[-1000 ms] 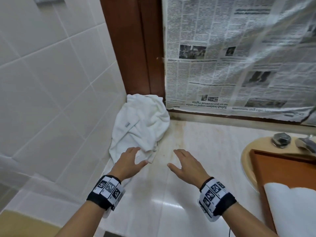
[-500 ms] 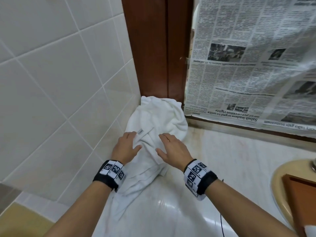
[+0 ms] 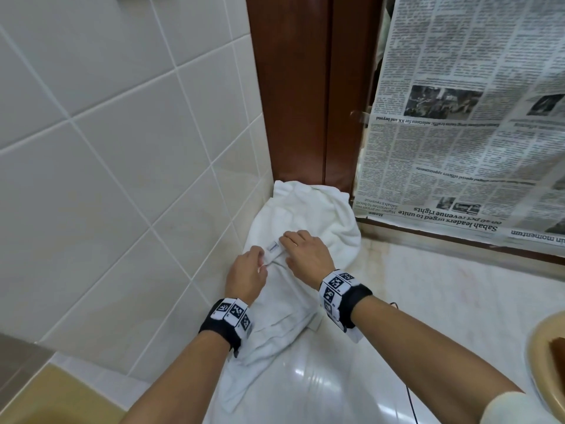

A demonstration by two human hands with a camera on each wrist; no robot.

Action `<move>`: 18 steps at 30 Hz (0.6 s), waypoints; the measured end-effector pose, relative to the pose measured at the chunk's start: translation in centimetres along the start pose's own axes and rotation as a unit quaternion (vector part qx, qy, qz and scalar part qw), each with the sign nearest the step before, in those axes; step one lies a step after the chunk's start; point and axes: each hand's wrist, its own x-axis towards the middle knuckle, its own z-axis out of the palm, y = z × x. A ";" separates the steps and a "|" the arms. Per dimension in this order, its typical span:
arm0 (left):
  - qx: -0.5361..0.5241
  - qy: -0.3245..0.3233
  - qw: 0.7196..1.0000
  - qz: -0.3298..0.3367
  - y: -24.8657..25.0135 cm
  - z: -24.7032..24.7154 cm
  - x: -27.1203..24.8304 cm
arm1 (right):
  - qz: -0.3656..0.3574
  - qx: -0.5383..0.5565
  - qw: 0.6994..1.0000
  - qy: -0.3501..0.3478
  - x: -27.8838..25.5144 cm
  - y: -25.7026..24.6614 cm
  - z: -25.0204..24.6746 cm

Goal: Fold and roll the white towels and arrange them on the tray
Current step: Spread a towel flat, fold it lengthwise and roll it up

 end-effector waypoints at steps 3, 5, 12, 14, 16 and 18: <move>-0.035 0.018 0.999 0.029 0.5 0.0 -1.1 | 0.005 0.004 1.000 0.020 -0.1 -0.1 0.0; -0.047 0.037 0.997 0.051 0.8 -0.2 -2.5 | 0.009 0.028 0.999 0.040 -0.5 0.1 0.1; -0.052 0.094 0.993 0.046 1.2 0.1 -8.2 | -0.055 0.095 0.989 0.096 -5.7 0.3 -1.3; -0.048 0.102 0.993 0.020 0.7 0.7 -9.5 | -0.038 0.132 0.985 0.107 -8.1 -0.1 -2.1; -0.028 0.082 0.996 0.008 0.7 1.2 -10.7 | -0.014 0.164 0.979 0.122 -10.5 -0.4 -2.9; 0.012 0.039 0.999 0.011 1.7 1.5 -11.9 | 0.012 0.191 0.972 0.134 -12.8 -0.6 -3.8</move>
